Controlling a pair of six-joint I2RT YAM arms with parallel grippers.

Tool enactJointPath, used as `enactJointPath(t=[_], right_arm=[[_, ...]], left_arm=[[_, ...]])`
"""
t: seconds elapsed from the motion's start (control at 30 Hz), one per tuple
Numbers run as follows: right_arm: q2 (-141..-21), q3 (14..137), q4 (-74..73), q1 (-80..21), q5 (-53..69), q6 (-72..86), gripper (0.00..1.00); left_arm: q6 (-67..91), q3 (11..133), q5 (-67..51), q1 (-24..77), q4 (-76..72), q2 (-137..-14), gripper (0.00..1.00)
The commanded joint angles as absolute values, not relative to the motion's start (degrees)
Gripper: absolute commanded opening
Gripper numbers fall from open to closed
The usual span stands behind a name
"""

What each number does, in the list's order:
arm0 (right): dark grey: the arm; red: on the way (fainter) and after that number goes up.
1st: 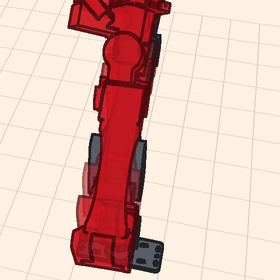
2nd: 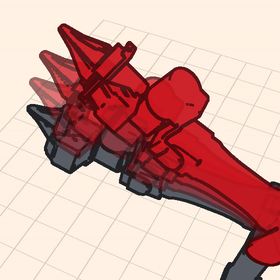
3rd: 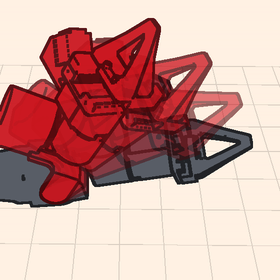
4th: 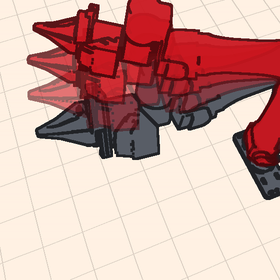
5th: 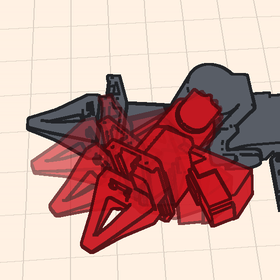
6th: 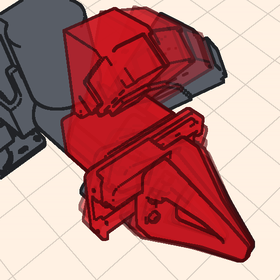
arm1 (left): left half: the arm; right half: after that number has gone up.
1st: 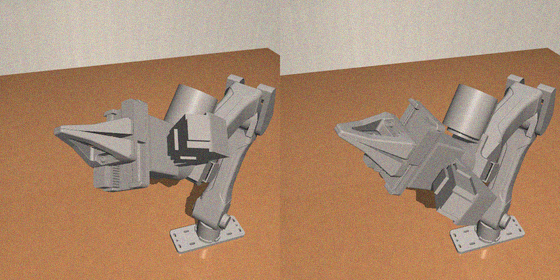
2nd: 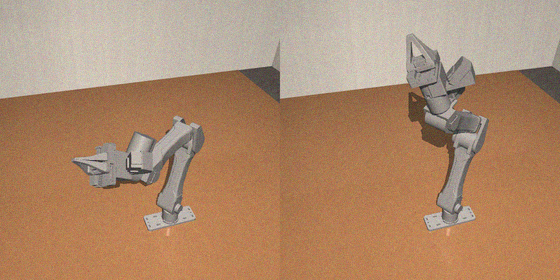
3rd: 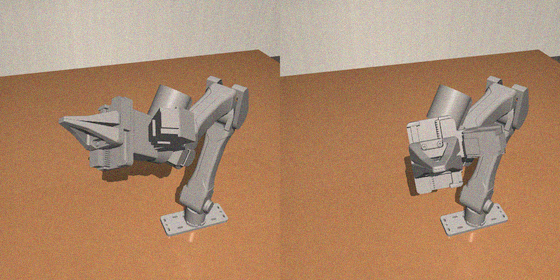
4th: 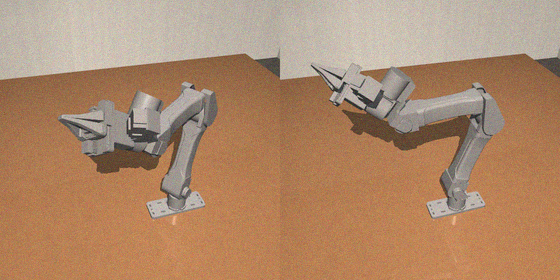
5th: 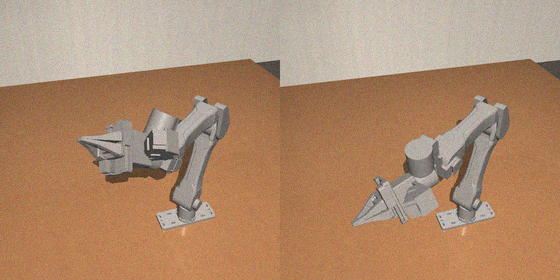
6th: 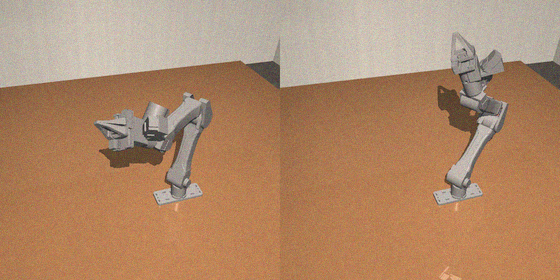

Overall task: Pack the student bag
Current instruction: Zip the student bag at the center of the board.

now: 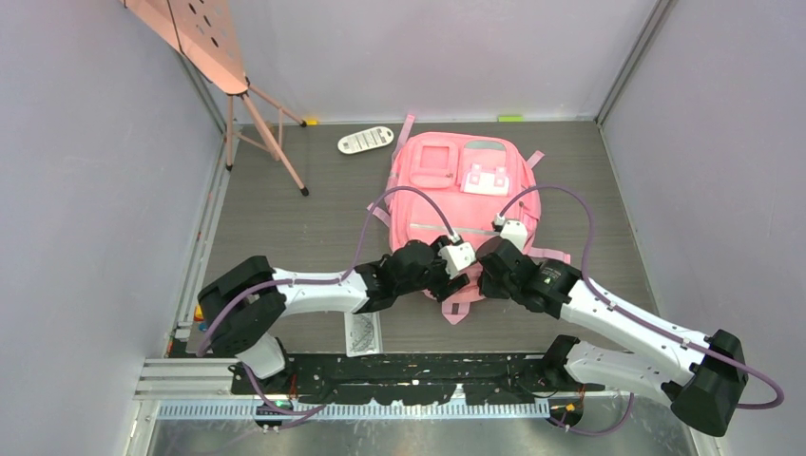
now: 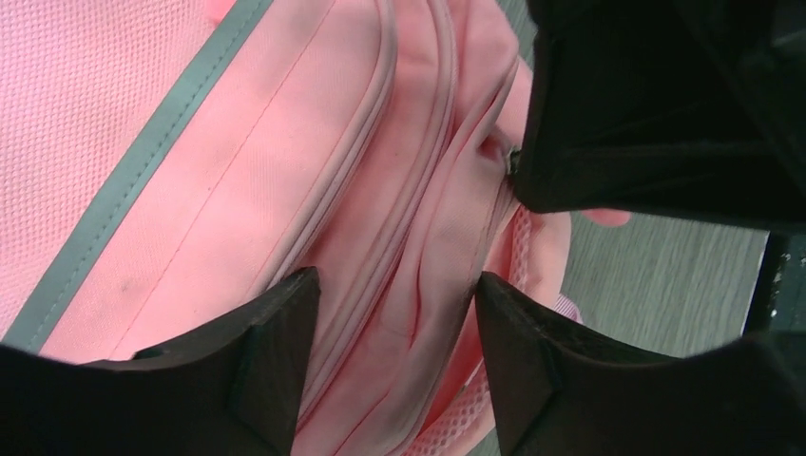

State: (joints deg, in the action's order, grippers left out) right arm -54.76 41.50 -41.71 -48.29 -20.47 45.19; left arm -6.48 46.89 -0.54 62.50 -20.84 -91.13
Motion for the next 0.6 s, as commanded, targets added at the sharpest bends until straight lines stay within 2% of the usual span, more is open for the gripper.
enactJointPath(t=[0.0,0.07,0.17,0.27,0.57], right_arm=[[-53.7,42.18,-39.27,-48.16,-22.95,45.67,0.0],[-53.66,42.25,-39.29,-48.14,-23.02,45.59,0.0],[-53.76,42.96,-40.18,-48.13,-23.79,45.75,0.0],[-53.87,43.76,-41.65,-48.09,-24.73,45.92,0.0],[-53.93,46.92,-48.58,-48.08,-27.14,47.81,0.0]], left_arm=[[-6.71,49.74,-1.78,63.85,-27.85,-92.29,0.59],[-6.51,49.76,-1.72,64.09,-27.9,-92.62,0.48],[-6.47,49.01,-0.56,64.23,-27.25,-92.0,0.22],[-7.05,47.46,2.73,64.22,-26.06,-90.16,0.0],[-6.66,42.41,15.78,64.15,-17.54,-80.2,0.0]])
